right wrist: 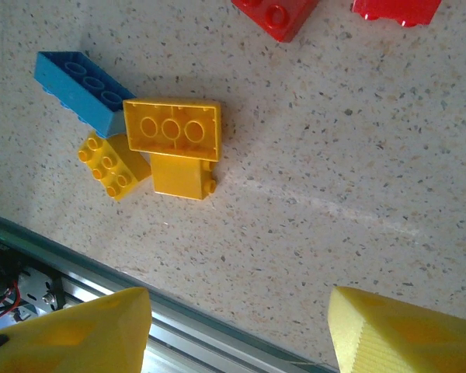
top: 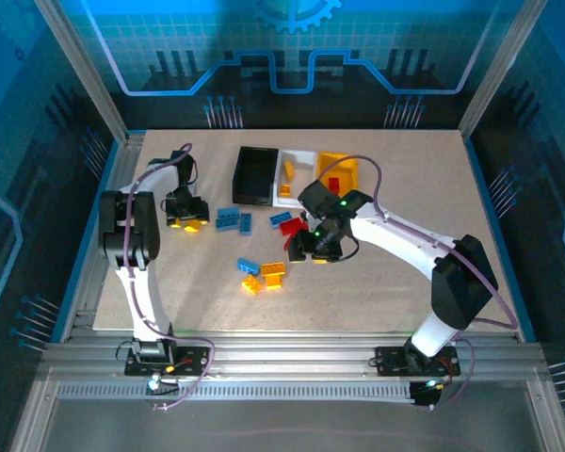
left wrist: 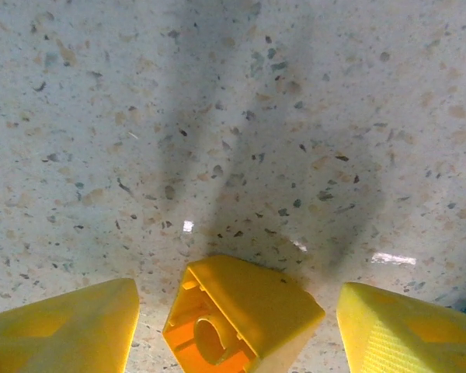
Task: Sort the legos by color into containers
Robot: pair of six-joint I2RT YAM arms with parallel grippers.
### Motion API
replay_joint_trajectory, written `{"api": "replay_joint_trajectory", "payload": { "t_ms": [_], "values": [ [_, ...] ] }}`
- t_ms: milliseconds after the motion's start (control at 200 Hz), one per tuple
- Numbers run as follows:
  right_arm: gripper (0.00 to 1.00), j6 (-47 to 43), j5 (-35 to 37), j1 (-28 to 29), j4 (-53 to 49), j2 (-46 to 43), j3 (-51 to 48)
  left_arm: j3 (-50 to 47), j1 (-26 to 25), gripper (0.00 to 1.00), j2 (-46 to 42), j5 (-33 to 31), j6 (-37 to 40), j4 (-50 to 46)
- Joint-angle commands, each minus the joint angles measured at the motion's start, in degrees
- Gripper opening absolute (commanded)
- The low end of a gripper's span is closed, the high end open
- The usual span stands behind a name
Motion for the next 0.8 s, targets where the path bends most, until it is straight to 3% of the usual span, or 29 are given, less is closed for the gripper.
{"api": "replay_joint_trajectory", "payload": {
  "t_ms": [0, 450, 795],
  "values": [
    [0.63, 0.01, -0.16, 0.95, -1.33, 0.9, 1.51, 0.96, 0.47, 0.67, 1.29, 1.6, 0.37, -0.27],
    [0.63, -1.0, -0.66, 0.97, -1.16, 1.96, 2.15, -1.84, 0.47, 0.54, 0.11, 3.44, -0.35, -0.1],
    [0.63, -1.44, -0.82, 0.98, -0.5, 2.07, 2.17, -4.58, 0.46, 0.52, -4.67, 6.81, -2.27, -0.53]
  ]
}}
